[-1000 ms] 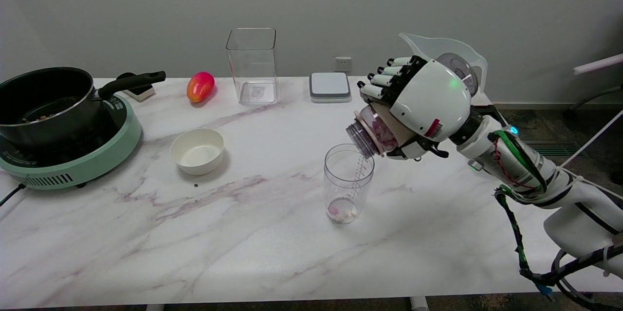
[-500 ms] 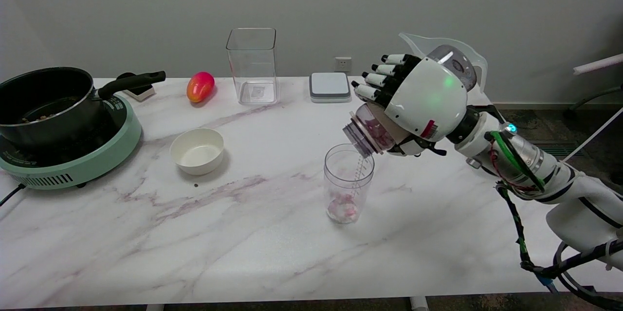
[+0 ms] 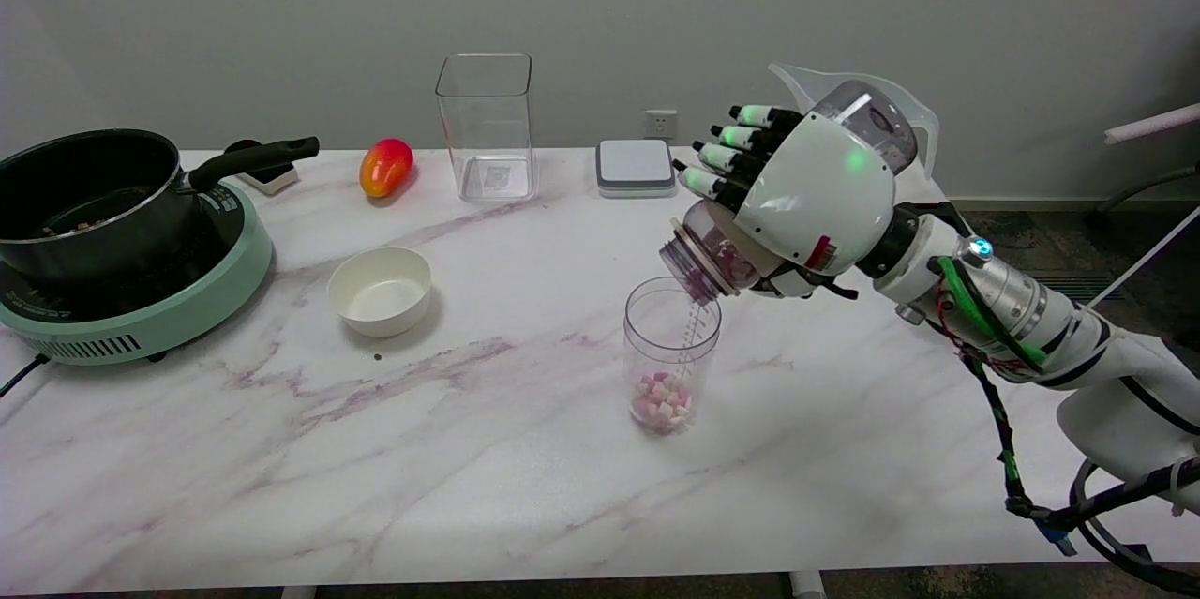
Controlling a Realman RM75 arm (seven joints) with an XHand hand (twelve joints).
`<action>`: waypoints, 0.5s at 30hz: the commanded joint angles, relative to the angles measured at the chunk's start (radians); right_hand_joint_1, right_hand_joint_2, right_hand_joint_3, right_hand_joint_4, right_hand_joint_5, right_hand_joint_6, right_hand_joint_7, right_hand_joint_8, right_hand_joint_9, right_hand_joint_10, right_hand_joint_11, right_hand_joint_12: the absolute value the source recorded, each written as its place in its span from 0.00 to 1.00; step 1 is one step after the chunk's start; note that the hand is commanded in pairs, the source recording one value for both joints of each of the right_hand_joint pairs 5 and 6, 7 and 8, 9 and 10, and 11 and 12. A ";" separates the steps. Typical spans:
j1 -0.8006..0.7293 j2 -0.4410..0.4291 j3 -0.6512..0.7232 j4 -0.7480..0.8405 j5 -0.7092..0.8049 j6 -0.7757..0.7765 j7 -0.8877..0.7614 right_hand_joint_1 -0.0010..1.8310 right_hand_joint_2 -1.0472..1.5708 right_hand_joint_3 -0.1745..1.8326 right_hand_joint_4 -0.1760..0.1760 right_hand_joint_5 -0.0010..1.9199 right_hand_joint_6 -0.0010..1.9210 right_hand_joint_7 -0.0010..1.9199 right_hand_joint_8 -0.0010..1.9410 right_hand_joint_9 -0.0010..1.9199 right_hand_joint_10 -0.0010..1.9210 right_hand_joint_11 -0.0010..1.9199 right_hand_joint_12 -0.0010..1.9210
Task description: Pour the contents of the bottle into the measuring cup.
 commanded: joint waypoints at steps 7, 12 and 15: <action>-0.007 -0.003 0.048 0.054 -0.099 -0.010 -0.009 0.66 1.00 0.21 0.50 1.00 1.00 0.96 0.95 0.82 0.82 0.72 0.72; -0.003 -0.003 0.050 0.059 -0.123 -0.018 -0.020 0.66 1.00 0.21 0.50 1.00 1.00 0.96 0.95 0.82 0.82 0.72 0.72; 0.000 -0.002 0.046 0.059 -0.123 -0.021 -0.020 0.66 1.00 0.21 0.50 1.00 1.00 0.96 0.95 0.82 0.82 0.72 0.72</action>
